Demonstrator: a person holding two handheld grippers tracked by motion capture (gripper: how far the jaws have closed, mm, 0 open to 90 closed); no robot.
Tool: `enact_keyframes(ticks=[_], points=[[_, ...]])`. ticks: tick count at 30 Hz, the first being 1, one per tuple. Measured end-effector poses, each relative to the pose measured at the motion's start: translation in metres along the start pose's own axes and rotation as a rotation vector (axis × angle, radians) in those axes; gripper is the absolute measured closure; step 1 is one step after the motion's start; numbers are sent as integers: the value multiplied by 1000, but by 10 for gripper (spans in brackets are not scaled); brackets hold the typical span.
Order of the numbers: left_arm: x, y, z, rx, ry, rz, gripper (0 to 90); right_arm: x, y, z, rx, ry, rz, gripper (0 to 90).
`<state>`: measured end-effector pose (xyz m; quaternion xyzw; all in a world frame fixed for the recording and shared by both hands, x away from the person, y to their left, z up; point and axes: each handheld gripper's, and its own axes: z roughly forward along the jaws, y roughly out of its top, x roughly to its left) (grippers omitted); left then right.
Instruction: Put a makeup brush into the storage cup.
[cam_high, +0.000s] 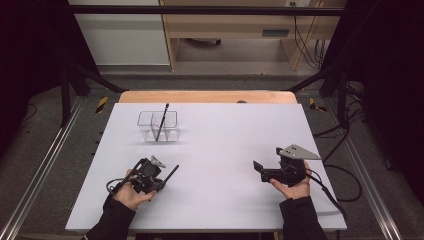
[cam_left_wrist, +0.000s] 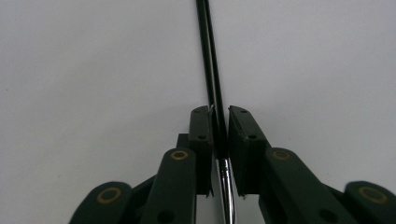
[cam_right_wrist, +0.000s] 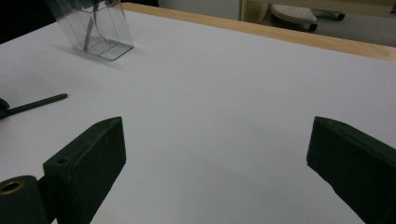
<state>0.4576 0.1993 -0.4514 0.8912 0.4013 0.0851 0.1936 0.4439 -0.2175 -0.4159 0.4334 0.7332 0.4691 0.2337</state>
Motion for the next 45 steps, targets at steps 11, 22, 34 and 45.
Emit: enact_keyframes(ticks=[11,22,34,45], points=[[-2,1,0,13,7,14,829,0,0,0,-2,0,1,52],[-2,0,0,6,5,48,833,0,0,0,0,0,-1,52],[-9,2,-7,-43,5,98,834,0,-1,1,5,2,-7,53],[-13,4,-22,-147,-12,126,834,2,0,2,10,6,-15,54]])
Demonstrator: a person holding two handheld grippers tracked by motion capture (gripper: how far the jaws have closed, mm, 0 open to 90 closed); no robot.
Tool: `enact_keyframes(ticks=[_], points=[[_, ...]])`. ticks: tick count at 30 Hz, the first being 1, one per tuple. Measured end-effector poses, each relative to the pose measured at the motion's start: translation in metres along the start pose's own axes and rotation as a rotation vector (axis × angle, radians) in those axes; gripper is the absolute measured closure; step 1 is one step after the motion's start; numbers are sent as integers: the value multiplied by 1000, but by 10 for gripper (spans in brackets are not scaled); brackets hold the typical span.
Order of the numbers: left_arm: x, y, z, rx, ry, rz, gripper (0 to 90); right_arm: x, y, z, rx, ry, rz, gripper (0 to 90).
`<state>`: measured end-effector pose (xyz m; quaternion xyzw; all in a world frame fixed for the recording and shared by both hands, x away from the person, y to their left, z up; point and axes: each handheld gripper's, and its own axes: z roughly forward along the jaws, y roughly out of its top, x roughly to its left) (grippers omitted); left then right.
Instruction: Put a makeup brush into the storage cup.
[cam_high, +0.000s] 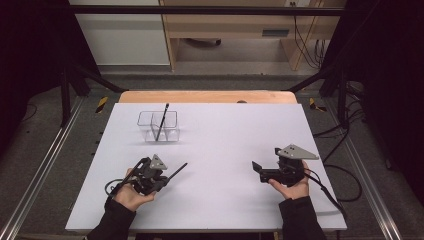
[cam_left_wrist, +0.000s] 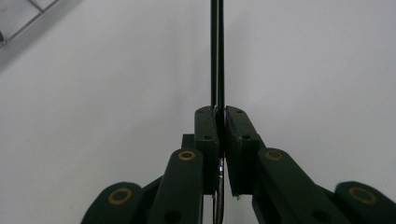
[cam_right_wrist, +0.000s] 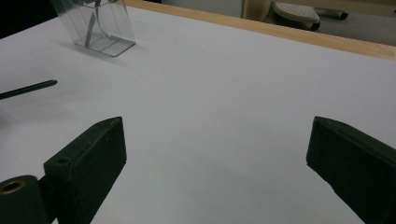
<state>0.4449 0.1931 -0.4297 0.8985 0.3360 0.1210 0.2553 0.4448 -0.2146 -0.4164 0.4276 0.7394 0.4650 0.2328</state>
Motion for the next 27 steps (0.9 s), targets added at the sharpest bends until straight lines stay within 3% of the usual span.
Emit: enact_keyframes(ticks=[8,23,27], points=[[-1,5,-10,-64,-32,21,834,3,4,1,6,10,-19,56],[2,12,-26,-124,-76,34,834,17,17,5,8,36,-73,57],[1,16,-29,-140,-77,50,834,21,22,6,33,39,-105,53]])
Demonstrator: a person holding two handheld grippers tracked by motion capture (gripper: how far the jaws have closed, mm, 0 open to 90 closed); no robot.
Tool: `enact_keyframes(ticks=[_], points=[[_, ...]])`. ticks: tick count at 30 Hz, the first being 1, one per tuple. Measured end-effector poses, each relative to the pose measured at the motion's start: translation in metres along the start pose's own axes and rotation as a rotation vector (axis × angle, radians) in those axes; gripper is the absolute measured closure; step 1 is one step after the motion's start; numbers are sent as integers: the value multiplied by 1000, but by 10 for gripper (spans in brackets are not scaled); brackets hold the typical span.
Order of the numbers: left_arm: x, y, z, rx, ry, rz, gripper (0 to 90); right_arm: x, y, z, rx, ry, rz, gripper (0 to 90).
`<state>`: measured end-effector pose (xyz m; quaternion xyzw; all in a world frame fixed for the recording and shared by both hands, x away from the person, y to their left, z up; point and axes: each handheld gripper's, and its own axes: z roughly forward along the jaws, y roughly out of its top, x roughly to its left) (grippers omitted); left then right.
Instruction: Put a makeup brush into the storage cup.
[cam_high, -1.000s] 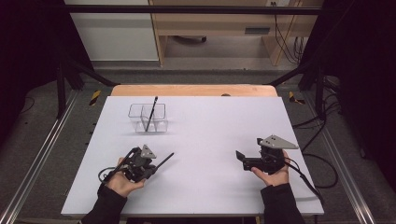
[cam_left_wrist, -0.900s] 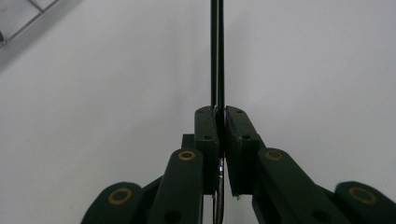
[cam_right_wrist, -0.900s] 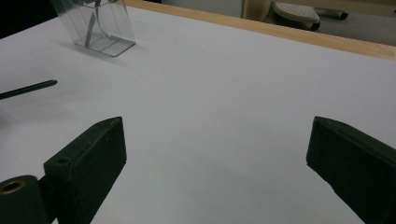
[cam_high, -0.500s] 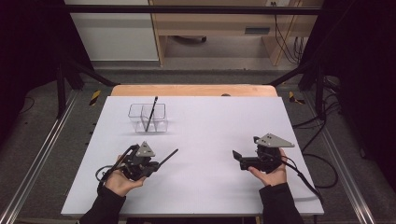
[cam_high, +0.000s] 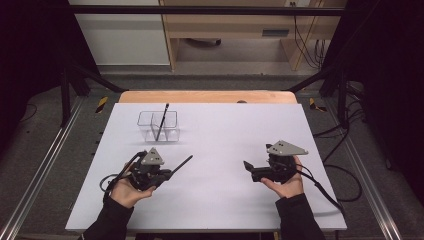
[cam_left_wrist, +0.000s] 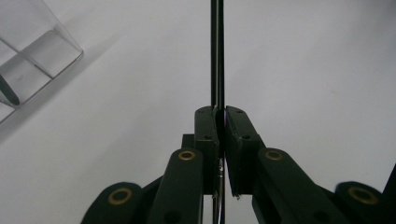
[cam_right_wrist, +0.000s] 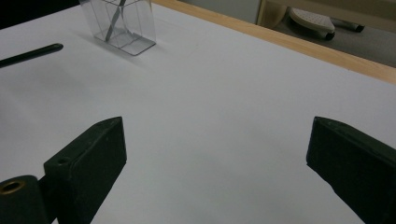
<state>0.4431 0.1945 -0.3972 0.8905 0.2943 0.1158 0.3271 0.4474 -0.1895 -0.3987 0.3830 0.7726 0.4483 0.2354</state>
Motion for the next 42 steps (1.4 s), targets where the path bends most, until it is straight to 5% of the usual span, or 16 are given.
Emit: enact_keyframes(ticks=[20,42], points=[[-13,34,-3,-43,-30,95,834,27,27,10,55,28,-150,53],[-18,55,1,-54,-74,181,834,46,42,19,134,67,-264,61]])
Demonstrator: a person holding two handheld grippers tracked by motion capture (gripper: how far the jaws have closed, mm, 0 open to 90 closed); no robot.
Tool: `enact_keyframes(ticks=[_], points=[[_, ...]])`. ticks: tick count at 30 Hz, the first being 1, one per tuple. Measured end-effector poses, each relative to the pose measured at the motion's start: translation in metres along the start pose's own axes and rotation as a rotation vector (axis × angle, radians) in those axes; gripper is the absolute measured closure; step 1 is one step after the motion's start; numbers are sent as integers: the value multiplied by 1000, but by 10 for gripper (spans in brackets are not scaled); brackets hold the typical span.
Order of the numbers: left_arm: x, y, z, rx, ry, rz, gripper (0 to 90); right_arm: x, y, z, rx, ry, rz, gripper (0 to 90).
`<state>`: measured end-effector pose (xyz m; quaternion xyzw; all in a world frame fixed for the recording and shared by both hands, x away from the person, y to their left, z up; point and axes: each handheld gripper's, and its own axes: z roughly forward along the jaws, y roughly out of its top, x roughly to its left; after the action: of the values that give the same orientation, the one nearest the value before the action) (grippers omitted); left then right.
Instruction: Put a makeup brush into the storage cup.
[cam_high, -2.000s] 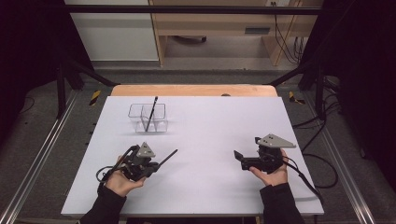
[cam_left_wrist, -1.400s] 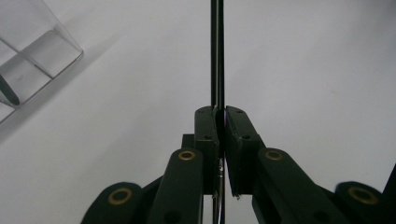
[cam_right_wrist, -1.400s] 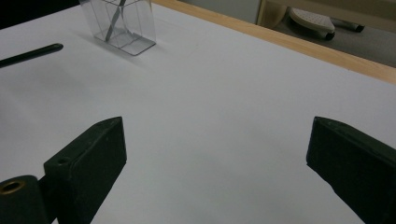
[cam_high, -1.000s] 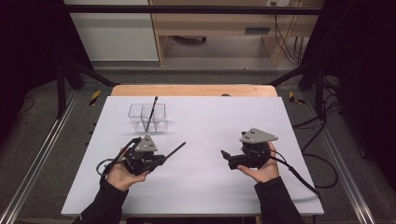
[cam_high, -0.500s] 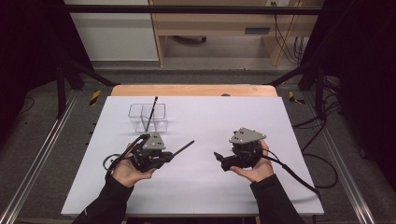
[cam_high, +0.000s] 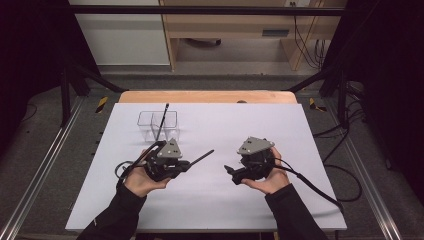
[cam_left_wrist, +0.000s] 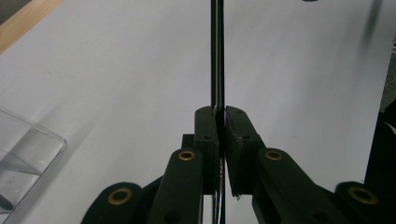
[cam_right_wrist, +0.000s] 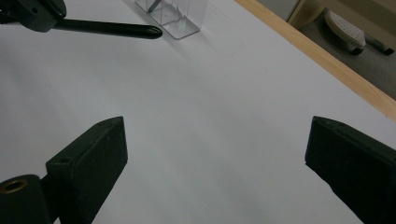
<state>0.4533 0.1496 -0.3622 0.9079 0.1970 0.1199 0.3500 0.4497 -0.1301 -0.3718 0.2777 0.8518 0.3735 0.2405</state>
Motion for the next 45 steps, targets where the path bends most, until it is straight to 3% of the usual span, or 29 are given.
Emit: enact_keyframes(ticks=[15,45], points=[[-2,11,4,0,-15,43,834,12,14,3,76,29,-101,75],[-15,22,14,29,-64,123,834,27,21,7,133,51,-258,171]])
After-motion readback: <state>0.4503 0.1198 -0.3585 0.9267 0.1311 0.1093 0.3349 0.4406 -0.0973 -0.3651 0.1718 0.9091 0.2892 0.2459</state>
